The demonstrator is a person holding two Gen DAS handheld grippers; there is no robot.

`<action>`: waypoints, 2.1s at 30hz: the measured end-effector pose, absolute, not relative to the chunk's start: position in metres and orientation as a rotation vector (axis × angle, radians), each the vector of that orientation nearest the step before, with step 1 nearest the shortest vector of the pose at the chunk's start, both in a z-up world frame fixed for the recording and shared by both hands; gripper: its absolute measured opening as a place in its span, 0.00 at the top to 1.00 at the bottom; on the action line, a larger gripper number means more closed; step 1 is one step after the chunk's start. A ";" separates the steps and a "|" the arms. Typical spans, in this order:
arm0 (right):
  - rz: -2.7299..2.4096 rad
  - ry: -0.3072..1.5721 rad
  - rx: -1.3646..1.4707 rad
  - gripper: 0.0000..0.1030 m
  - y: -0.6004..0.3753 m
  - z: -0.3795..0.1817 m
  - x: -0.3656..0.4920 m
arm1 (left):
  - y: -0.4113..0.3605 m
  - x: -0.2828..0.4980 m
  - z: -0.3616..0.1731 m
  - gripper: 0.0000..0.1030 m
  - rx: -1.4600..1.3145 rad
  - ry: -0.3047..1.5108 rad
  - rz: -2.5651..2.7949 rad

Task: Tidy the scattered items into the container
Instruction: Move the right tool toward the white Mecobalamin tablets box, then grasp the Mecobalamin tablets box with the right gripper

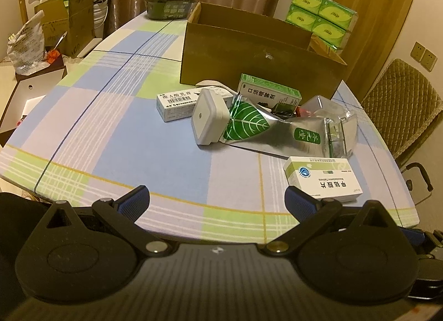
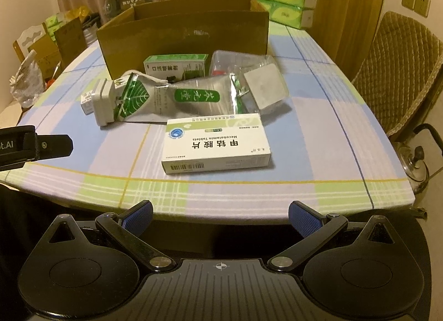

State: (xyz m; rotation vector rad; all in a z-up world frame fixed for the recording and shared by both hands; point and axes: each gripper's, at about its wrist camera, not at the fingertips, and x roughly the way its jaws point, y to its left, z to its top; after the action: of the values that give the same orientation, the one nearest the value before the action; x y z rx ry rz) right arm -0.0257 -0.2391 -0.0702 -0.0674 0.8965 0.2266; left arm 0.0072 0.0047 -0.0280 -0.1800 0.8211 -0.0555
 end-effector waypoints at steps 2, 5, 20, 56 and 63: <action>0.226 0.901 -0.067 0.02 -0.239 -0.071 -0.024 | 0.005 0.009 -0.029 0.01 -0.180 0.824 -0.054; 0.227 0.910 -0.066 0.02 -0.238 -0.074 -0.020 | 0.006 0.011 -0.029 0.01 -0.181 0.827 -0.050; 0.228 0.914 -0.061 0.02 -0.236 -0.082 -0.001 | 0.009 0.030 -0.037 0.01 -0.180 0.848 -0.044; 0.139 0.815 -0.130 0.02 -0.278 -0.097 0.045 | -0.034 0.069 -0.070 0.01 0.063 0.880 -0.309; 0.066 0.771 -0.115 0.02 -0.294 -0.093 0.055 | -0.063 0.072 -0.079 0.01 0.128 0.899 -0.396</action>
State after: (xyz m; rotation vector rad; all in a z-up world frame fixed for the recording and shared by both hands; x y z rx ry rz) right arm 0.0550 -0.2941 -0.0929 -0.1148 0.7707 0.0663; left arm 0.0719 -0.0628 -0.0786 0.1280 0.8986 -0.3961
